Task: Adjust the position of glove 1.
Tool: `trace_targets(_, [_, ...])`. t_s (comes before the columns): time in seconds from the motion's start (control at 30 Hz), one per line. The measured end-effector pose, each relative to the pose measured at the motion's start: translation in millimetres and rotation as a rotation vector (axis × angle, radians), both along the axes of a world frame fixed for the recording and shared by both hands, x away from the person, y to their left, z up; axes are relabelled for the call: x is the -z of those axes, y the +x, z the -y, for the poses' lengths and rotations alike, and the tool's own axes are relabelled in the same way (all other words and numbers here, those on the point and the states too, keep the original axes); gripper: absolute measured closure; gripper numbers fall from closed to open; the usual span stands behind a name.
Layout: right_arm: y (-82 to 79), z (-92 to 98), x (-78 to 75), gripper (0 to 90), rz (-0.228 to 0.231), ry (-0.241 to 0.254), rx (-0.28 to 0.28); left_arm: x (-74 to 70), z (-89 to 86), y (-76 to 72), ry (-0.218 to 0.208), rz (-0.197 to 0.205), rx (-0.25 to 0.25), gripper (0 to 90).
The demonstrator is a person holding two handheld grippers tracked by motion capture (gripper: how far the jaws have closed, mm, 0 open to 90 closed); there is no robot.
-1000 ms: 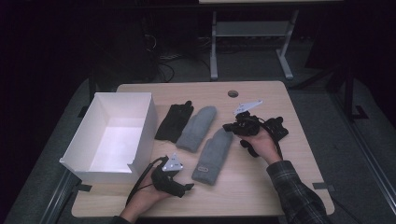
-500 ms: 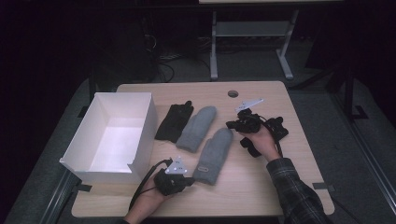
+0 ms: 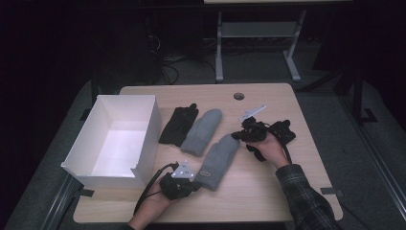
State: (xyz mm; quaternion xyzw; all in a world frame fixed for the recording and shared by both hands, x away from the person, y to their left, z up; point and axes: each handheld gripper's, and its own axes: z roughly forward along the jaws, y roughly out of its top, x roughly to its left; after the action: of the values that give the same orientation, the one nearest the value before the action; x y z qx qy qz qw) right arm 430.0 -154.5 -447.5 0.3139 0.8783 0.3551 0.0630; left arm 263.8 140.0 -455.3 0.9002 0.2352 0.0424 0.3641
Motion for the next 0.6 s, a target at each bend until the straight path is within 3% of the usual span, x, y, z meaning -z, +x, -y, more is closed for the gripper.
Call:
trace_targets(0.1, [-7.6,2.0,-0.6,90.0,-0.004,-0.018,-0.033,-0.2,-7.1,-0.2,0.042,-0.009,0.016,88.4])
trace_targets(0.17, [-14.3,2.1,-1.1,90.0,-0.017,-0.022,-0.044,0.6,-10.6,-0.4,0.047,-0.016,0.008,89.0])
trace_targets(0.3, [-26.1,1.8,-2.4,90.0,-0.015,-0.046,-0.059,1.1,-14.4,-1.0,0.035,-0.028,-0.005,89.3])
trace_targets(0.4, [-41.7,4.1,-4.9,90.0,-0.002,-0.080,-0.070,0.7,-13.7,-2.9,0.034,-0.033,0.009,89.3])
trace_targets(0.6, [-59.7,13.3,-8.1,90.0,-0.001,-0.094,-0.076,0.8,-6.5,-6.0,0.029,-0.034,0.043,89.3])
